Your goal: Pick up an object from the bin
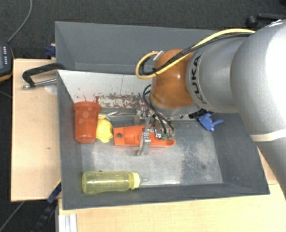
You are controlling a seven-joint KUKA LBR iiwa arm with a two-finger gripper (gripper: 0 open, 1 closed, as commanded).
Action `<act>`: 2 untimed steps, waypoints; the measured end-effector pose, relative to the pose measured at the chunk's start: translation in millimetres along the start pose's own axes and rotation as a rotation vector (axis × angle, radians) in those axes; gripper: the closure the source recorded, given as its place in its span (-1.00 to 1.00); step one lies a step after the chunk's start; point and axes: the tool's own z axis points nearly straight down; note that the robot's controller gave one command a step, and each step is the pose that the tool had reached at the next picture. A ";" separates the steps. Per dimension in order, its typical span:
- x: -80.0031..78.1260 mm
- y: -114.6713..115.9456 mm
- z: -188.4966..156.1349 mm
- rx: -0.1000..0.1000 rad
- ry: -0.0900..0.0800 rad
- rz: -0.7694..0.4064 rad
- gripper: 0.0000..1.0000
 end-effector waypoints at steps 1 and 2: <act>-4.4 2.4 -1.6 -0.003 -0.009 0.100 1.00; -4.4 2.4 -1.6 -0.003 -0.009 0.100 1.00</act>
Offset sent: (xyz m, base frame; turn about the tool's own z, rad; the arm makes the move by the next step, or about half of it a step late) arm 0.0000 0.0000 0.0000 0.0000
